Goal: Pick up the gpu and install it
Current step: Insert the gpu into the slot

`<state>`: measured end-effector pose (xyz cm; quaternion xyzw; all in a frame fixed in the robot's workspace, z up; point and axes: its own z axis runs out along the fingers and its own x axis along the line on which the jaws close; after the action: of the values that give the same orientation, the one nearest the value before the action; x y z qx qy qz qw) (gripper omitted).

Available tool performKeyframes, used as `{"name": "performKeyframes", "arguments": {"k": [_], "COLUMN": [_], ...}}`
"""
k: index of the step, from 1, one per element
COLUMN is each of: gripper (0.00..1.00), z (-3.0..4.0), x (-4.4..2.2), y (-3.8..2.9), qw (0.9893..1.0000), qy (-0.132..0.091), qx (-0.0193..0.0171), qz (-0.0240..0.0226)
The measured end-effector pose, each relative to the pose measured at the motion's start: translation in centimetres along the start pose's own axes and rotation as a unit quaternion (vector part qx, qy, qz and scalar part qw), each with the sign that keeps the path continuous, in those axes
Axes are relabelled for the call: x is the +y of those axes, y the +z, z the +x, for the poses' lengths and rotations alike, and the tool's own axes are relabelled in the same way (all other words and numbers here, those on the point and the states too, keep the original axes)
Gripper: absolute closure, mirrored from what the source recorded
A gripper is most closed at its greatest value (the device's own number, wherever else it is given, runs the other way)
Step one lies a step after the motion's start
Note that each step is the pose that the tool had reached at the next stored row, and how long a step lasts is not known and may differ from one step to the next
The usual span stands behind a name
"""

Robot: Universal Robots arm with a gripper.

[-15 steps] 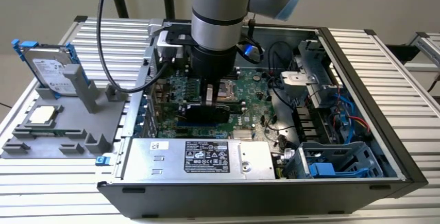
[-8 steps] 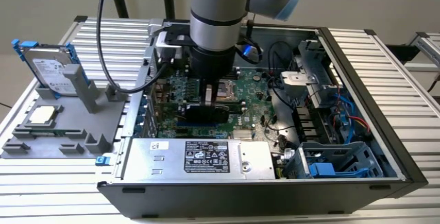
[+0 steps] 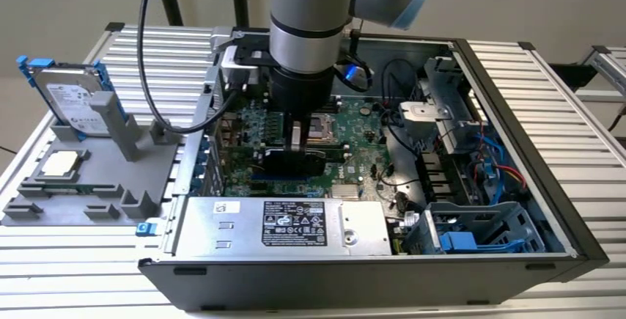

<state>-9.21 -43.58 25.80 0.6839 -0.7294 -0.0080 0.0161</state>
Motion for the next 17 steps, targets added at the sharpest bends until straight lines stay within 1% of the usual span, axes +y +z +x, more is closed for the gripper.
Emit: {"name": "performKeyframes", "arguments": {"k": [4, 7, 9, 17], "gripper": [1.0, 1.0, 1.0, 1.0], "z": [0.0, 0.16, 0.33, 0.37], "x": [0.0, -0.01, -0.02, -0.03], "y": [0.01, 0.04, 0.02, 0.17], "qw": [1.0, 1.0, 1.0, 1.0], "qy": [0.0, 0.0, 0.0, 0.0], "qx": [-0.0001, -0.0005, -0.0002, 0.0], "qz": [0.0001, 0.0002, 0.0001, 0.0]}}
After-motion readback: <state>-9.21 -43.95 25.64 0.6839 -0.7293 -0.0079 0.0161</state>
